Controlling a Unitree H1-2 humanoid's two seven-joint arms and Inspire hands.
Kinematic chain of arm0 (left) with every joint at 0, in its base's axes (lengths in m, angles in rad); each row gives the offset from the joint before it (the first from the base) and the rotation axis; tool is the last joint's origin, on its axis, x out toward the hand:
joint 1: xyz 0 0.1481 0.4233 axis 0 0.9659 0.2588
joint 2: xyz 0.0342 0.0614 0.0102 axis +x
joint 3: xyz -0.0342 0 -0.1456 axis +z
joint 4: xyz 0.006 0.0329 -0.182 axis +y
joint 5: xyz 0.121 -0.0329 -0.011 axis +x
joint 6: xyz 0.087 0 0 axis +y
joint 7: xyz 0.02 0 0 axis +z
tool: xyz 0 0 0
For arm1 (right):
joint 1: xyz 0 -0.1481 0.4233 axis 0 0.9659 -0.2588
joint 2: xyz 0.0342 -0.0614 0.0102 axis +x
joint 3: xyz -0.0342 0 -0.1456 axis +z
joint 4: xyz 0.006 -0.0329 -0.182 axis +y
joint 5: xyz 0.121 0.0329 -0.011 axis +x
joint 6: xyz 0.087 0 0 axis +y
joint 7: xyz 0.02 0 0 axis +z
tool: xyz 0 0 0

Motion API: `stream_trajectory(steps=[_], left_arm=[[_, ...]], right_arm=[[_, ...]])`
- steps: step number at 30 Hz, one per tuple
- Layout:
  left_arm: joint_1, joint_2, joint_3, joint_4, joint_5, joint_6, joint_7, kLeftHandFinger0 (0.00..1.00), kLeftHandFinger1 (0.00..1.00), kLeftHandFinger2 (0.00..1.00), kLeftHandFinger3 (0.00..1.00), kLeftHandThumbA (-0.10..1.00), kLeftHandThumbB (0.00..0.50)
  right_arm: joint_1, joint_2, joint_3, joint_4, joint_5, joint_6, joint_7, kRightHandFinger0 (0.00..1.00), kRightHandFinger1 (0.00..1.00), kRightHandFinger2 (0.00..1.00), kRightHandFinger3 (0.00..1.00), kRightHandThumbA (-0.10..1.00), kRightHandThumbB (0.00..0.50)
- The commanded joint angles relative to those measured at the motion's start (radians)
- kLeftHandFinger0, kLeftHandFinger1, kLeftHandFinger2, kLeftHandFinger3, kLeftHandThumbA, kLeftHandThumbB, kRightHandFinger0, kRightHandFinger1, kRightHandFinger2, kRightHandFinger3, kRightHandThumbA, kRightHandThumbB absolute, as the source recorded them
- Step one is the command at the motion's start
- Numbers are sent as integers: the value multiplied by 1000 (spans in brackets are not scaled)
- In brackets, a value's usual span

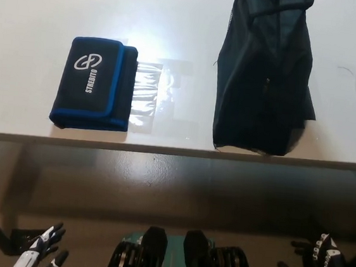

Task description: Use both hands to pick up the lunch bag on the right hand side and smoothly move it near the note book on the left hand side

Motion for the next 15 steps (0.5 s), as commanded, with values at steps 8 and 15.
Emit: stream_trajectory(steps=[8, 15], left_arm=[[-40, 21, -2, -266, -29, -63, -51, 1000, 1000, 1000, 1000, 1000, 212], [-166, 7, -18, -290, -62, 39, -92, 1000, 1000, 1000, 1000, 1000, 318]], right_arm=[[-23, 17, -91, -168, -40, -148, -66, 1000, 1000, 1000, 1000, 1000, 176], [-87, -2, -98, -161, -56, -101, -52, 1000, 1000, 1000, 1000, 1000, 222]])
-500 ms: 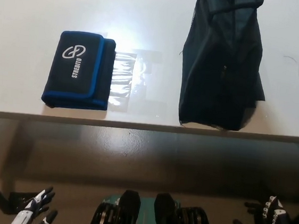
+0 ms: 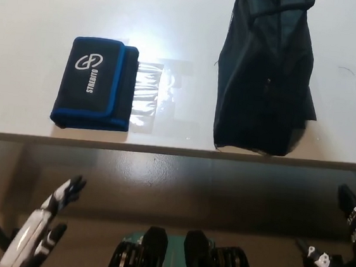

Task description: Use both hands to pick up the lunch bag on the right hand side and smoothly move it near the note book on the left hand side

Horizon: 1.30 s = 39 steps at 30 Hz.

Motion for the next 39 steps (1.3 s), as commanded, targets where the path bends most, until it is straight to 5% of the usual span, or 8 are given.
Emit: stream_trajectory(steps=[1, 10, 19, 25, 29, 34, 39], left_arm=[[-91, 4, -14, -26, -59, 58, -50, 1000, 1000, 1000, 1000, 1000, 294], [-230, -41, -54, 48, -70, 109, -71, 1000, 1000, 1000, 1000, 1000, 280], [-374, -103, -56, 125, -91, 245, -83, 1000, 1000, 1000, 1000, 1000, 282], [-464, -155, -41, 204, -119, 264, -77, 1000, 1000, 1000, 1000, 1000, 246], [-505, -184, -24, 239, -125, 269, -63, 1000, 1000, 1000, 1000, 1000, 264], [-529, -200, -7, 258, -130, 261, -60, 1000, 1000, 1000, 1000, 1000, 267], [-557, -210, 0, 264, -137, 274, -63, 1000, 1000, 1000, 1000, 1000, 290]], right_arm=[[-68, -20, -19, -30, -31, -27, -19, 1000, 1000, 1000, 1000, 1000, 228], [-193, -15, -27, 22, 2, 34, -10, 1000, 1000, 1000, 1000, 1000, 205], [-359, -3, -26, 203, 24, 60, -8, 1000, 1000, 1000, 1000, 1000, 212], [-485, 9, -42, 396, 50, 30, -20, 1000, 1000, 1000, 1000, 1000, 139], [-557, 21, -64, 508, 121, 32, 17, 1000, 1000, 1000, 1000, 1000, 154], [-616, 39, -91, 586, 171, 46, 34, 1000, 1000, 1000, 1000, 1000, 249], [-656, 36, -114, 645, 210, 53, 51, 1000, 1000, 1000, 1000, 1000, 235]])
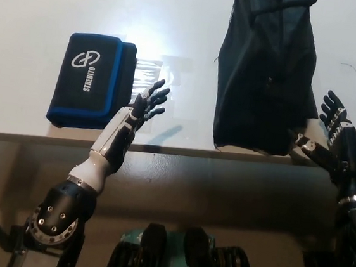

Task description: Use both hands to pick up the lunch bag on the right hand side and smoothly move it near the note book on the left hand side

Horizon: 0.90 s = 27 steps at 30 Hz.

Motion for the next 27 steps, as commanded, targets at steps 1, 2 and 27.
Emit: stream_trajectory(steps=[1, 2, 27], left_arm=[[-57, -8, 15, -15, -21, 18, 9, 1000, 1000, 1000, 1000, 1000, 291], [-59, -9, 16, -18, -23, 24, 8, 1000, 1000, 1000, 1000, 1000, 296], [-114, -3, 22, 13, -27, 37, -4, 1000, 1000, 1000, 1000, 1000, 306]], right_arm=[[-74, 1, -30, 20, 85, 11, 30, 1000, 1000, 1000, 1000, 1000, 226], [-78, 5, -39, 15, 107, 26, 38, 1000, 1000, 1000, 1000, 1000, 226], [-65, 13, -234, -252, 587, 395, 260, 1000, 1000, 1000, 1000, 1000, 389]])
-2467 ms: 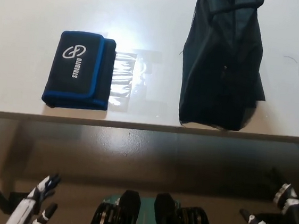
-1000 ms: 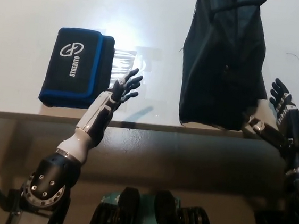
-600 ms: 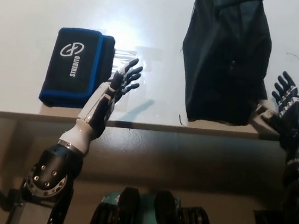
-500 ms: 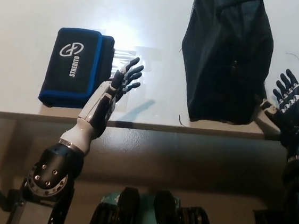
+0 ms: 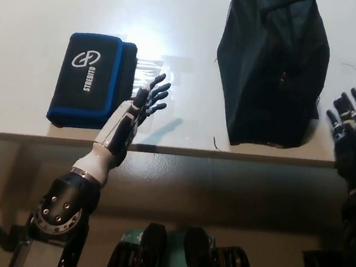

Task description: Use both hands to pick up the lunch bag on the right hand side and smoothly move it near the note book on the left hand side

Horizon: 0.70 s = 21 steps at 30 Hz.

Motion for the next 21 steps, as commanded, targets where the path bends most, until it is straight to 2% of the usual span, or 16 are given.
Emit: stream_trajectory(steps=[1, 7, 11, 16, 20, 21], left_arm=[[-83, 7, 12, -24, -20, 11, -3, 1000, 1000, 1000, 1000, 1000, 307], [-93, 12, 14, -5, -12, 0, -1, 1000, 1000, 1000, 1000, 1000, 284], [-107, 14, 11, 9, -7, 5, -1, 1000, 1000, 1000, 1000, 1000, 275], [-135, 3, 8, 32, 5, 9, 11, 1000, 1000, 1000, 1000, 1000, 229], [-184, -2, 5, 61, 31, 6, 32, 1000, 1000, 1000, 1000, 1000, 235], [-194, -3, 5, 67, 34, 6, 34, 1000, 1000, 1000, 1000, 1000, 254]], right_arm=[[-9, -24, -37, -235, 237, 166, 130, 1000, 1000, 1000, 1000, 1000, 408], [34, -35, -51, -407, 330, 229, 129, 1000, 1000, 1000, 1000, 1000, 393], [-7, -45, -61, -444, 353, 268, 84, 1000, 1000, 1000, 1000, 1000, 415], [-84, -36, -59, -365, 352, 278, 73, 1000, 1000, 1000, 1000, 1000, 380], [-154, -32, -48, -263, 333, 263, 92, 1000, 1000, 1000, 1000, 1000, 361], [-167, -28, -46, -246, 325, 257, 88, 1000, 1000, 1000, 1000, 1000, 369]])
